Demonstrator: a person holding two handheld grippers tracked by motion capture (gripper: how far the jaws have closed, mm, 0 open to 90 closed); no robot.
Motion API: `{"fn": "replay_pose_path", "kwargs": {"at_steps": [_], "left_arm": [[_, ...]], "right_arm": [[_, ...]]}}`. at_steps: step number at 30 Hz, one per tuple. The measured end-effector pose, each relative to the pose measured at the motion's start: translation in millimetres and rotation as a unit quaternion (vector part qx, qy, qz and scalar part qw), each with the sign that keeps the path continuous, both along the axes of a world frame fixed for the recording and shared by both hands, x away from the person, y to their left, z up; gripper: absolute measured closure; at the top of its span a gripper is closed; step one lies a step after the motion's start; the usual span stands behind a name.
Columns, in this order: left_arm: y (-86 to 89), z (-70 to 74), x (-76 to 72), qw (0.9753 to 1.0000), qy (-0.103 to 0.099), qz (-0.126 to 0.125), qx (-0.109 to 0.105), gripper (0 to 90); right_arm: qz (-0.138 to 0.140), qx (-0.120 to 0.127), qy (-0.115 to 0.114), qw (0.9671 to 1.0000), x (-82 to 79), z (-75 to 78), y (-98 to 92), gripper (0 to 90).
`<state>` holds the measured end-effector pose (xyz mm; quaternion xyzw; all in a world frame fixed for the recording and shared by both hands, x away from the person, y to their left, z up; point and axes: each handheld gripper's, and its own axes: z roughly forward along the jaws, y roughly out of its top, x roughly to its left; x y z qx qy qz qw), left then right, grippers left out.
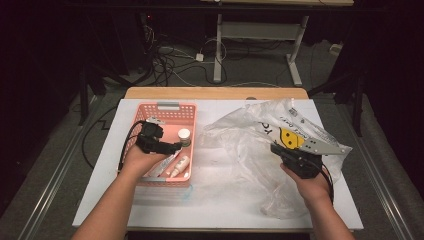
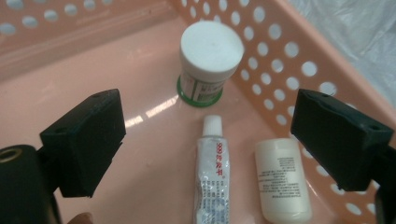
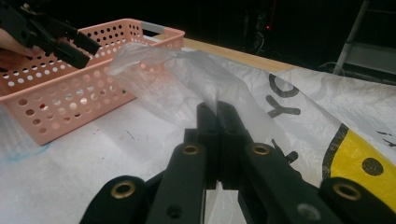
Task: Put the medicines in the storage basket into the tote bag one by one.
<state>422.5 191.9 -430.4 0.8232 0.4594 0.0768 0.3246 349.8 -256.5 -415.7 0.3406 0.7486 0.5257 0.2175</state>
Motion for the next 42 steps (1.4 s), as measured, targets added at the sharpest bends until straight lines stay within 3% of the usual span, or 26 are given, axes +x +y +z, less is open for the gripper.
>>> {"fn": "replay_pose_path", "kwargs": {"at_steps": [5,9,15,23,25,32,37,42], "left_arm": [[-7.2,-1.0,2.7,0.9982,0.035,-0.017,0.044,14.1],[-7.2,-0.9,5.1,0.9960,0.063,-0.023,0.060,16.7],[-8.1,-8.7,6.1,0.9902,0.098,-0.038,0.092,23.6],[-18.4,-19.8,7.2,0.9827,0.124,-0.062,0.123,37.0],[-21.2,-22.2,7.4,0.9801,0.128,-0.067,0.136,41.0],[-24.2,-21.6,5.5,0.9779,0.120,-0.073,0.155,54.8],[-27.6,-21.4,4.6,0.9778,0.117,-0.078,0.155,65.1],[-27.5,-21.3,4.7,0.9782,0.117,-0.075,0.154,66.4]], "right_arm": [[0.007,-0.002,-0.001,1.0000,0.9,-0.7,3.7,90.0],[0.007,0.005,0.001,1.0000,1.4,-0.2,3.8,90.0],[0.005,0.015,0.003,0.9999,0.4,1.9,0.8,90.0],[0.003,0.026,0.014,0.9996,-0.1,2.3,-3.6,90.0],[0.002,0.026,0.015,0.9995,-0.1,1.8,-4.1,90.0],[0.003,0.027,0.018,0.9995,0.1,0.0,-3.8,90.0],[0.002,0.030,0.022,0.9993,-0.2,-0.9,-3.5,90.0],[0.004,0.029,0.022,0.9993,-0.8,-1.7,-1.9,90.0]]}}
